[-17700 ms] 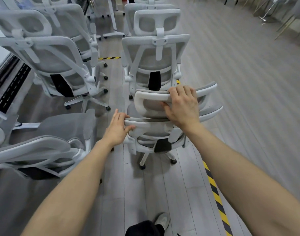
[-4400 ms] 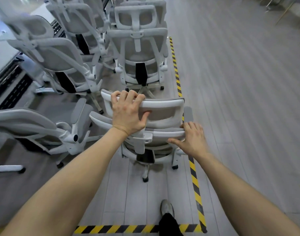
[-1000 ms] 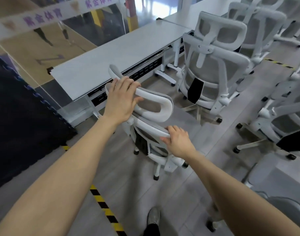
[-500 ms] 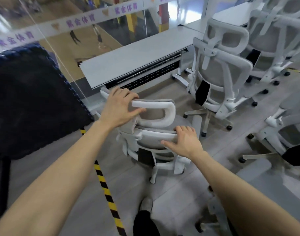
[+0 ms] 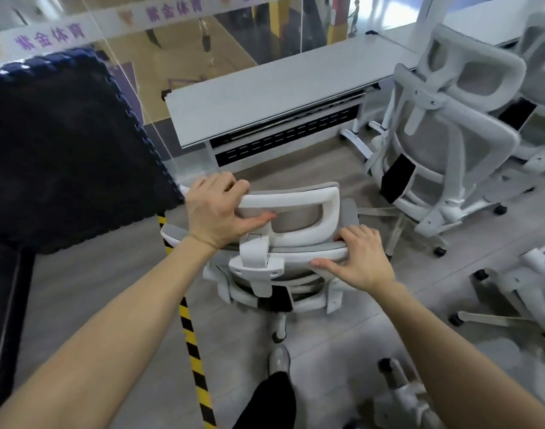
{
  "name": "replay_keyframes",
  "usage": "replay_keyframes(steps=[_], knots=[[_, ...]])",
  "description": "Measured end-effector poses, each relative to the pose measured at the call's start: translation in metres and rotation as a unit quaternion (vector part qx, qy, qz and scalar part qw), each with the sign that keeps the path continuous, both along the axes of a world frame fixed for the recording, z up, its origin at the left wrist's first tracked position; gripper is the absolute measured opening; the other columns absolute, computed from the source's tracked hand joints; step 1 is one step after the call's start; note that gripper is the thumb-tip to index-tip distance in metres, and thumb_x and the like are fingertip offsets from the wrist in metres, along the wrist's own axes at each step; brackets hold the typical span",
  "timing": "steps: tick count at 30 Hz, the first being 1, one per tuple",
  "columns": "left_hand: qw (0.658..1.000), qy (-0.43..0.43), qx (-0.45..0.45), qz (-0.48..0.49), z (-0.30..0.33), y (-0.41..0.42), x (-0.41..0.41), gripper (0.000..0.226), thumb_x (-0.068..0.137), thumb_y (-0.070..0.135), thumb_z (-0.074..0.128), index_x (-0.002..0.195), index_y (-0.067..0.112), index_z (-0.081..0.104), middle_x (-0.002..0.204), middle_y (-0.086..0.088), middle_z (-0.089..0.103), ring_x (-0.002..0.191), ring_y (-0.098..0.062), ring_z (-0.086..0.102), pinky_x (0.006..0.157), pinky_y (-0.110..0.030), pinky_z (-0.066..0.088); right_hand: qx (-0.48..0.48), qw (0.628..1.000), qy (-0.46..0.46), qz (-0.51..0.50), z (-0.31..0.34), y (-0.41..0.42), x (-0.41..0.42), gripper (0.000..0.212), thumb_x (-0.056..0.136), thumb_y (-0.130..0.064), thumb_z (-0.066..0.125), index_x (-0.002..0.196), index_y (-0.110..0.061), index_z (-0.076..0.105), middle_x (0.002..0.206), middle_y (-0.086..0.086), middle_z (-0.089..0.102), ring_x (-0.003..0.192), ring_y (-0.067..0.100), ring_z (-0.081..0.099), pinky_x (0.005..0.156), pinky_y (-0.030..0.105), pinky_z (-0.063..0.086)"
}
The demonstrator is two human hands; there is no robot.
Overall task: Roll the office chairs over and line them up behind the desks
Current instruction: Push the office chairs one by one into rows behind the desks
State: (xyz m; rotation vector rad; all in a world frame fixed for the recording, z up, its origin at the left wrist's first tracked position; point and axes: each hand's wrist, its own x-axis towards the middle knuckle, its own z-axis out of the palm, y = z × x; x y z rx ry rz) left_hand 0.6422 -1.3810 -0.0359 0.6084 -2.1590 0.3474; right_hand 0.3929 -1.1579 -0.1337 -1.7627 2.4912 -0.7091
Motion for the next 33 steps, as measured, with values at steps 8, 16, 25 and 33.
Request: replay_keyframes(steps=[8, 16, 25, 33], knots=[[0.998, 0.021, -0.009, 0.053, -0.002, -0.081, -0.073, 0.063, 0.085, 0.082, 0.075, 0.083, 0.02, 0.067, 0.077, -0.002, 0.057, 0.069, -0.026, 0.053, 0.064, -0.041, 0.039, 0.062, 0.996, 0.044, 0.039, 0.002, -0.111, -0.089, 0.098, 0.083, -0.103, 0.036, 0.115, -0.016, 0.067, 0.11, 0.006, 0.065, 0.117, 0.034, 0.055, 0.123, 0.055, 0.033], [0.994, 0.026, 0.037, 0.1, -0.008, -0.151, -0.145, 0.067, 0.091, 0.086, 0.063, 0.095, 0.019, 0.071, 0.088, -0.003, 0.061, 0.079, -0.028, 0.054, 0.073, -0.044, 0.041, 0.118, 0.99, 0.073, 0.031, 0.008, -0.208, -0.155, 0.119, 0.065, -0.113, 0.04, 0.122, -0.011, 0.062, 0.119, 0.007, 0.06, 0.127, 0.033, 0.048, 0.128, 0.056, 0.026], [0.991, 0.049, 0.04, 0.12, -0.012, -0.192, -0.192, 0.064, 0.086, 0.08, 0.074, 0.094, 0.016, 0.073, 0.089, -0.003, 0.065, 0.082, -0.031, 0.062, 0.076, -0.049, 0.048, -0.008, 0.993, 0.084, 0.081, -0.011, -0.271, -0.223, 0.097, 0.068, -0.106, 0.056, 0.099, -0.014, 0.062, 0.095, -0.002, 0.056, 0.097, 0.025, 0.051, 0.103, 0.047, 0.045], [0.978, 0.048, 0.048, 0.195, -0.004, -0.19, -0.239, 0.067, 0.081, 0.08, 0.08, 0.09, 0.014, 0.075, 0.085, -0.003, 0.066, 0.079, -0.029, 0.06, 0.076, -0.046, 0.047, -0.02, 0.984, 0.073, 0.16, -0.007, -0.317, -0.286, 0.092, 0.065, -0.107, 0.058, 0.087, -0.017, 0.065, 0.085, -0.006, 0.06, 0.088, 0.024, 0.059, 0.095, 0.044, 0.047]])
